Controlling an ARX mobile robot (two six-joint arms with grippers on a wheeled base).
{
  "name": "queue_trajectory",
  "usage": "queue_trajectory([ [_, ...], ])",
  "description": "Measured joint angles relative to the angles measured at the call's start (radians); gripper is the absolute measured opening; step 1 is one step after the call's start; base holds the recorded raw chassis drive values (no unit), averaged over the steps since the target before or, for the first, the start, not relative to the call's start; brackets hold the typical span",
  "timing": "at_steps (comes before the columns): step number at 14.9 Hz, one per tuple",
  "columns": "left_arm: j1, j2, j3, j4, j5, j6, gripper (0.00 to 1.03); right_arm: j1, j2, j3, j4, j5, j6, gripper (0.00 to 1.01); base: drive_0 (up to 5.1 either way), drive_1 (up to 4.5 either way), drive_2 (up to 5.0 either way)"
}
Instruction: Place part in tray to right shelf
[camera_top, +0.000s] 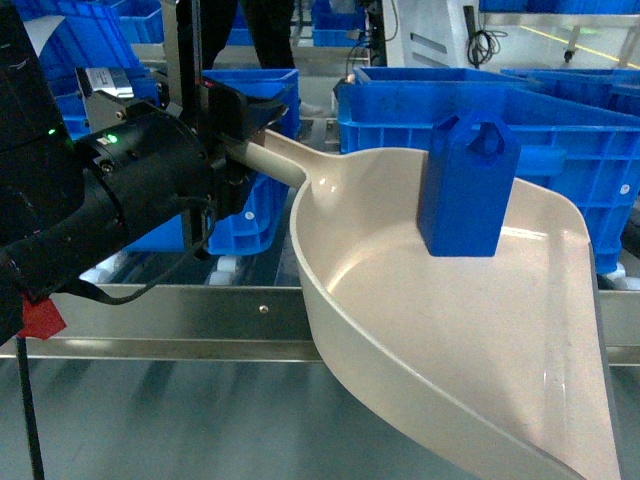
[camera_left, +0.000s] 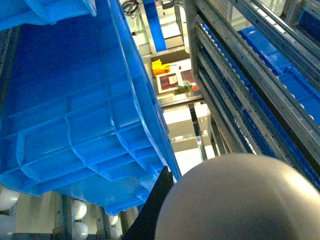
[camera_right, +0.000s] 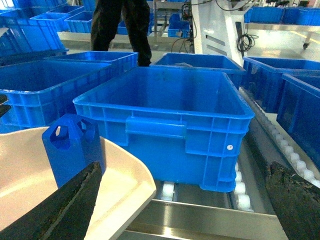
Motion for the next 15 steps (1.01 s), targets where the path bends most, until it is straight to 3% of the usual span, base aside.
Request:
queue_trajectory([
  [15, 0.000, 0.000, 0.000, 0.000, 0.000, 0.000, 0.12, 0.000, 0.000, 0.000, 0.000, 0.000, 0.000, 0.98, 0.0, 0.00, 0.0],
])
